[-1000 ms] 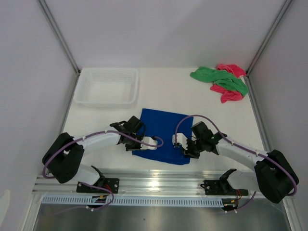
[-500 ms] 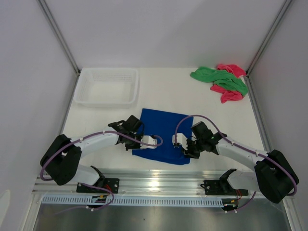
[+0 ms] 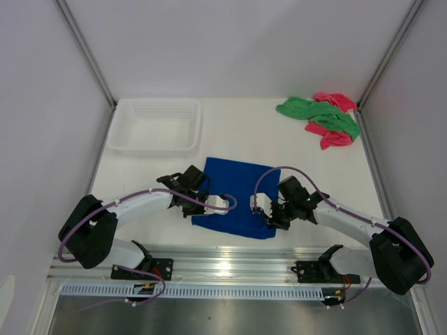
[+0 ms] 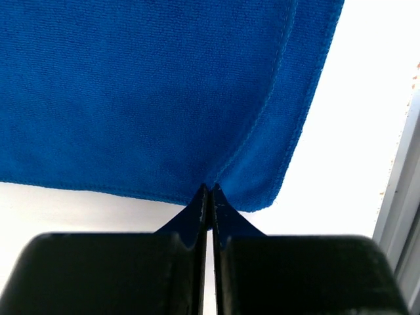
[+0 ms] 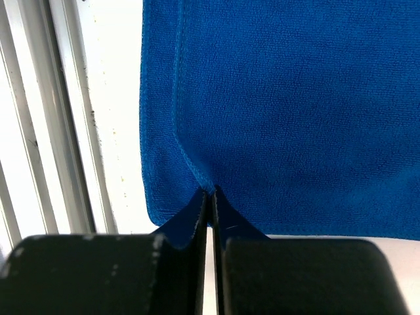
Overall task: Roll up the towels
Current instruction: Fold the towel
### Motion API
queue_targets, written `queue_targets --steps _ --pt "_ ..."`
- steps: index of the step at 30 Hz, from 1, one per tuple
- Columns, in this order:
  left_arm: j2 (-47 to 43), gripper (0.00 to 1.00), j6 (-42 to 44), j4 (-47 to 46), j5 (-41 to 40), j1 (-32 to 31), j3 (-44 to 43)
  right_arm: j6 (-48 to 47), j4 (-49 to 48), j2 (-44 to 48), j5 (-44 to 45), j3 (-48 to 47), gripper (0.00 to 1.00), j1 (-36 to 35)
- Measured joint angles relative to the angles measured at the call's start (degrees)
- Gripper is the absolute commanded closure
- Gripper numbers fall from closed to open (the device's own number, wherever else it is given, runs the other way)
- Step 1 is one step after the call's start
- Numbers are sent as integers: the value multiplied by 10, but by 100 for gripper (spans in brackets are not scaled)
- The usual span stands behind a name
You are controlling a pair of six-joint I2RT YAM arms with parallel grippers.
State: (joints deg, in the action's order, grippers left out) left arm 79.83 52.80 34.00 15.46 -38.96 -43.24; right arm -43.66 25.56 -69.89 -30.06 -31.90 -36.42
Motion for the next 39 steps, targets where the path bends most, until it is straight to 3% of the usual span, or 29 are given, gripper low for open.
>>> queue_targets --steps 9,22,39 --pt "-7 99 -19 9 15 6 0 -2 22 10 6 -9 100 0" --pt "-114 99 -48 27 15 31 -31 -23 115 68 16 -76 100 3" --pt "-108 99 -42 77 61 34 -26 -25 137 33 -2 -73 100 -13"
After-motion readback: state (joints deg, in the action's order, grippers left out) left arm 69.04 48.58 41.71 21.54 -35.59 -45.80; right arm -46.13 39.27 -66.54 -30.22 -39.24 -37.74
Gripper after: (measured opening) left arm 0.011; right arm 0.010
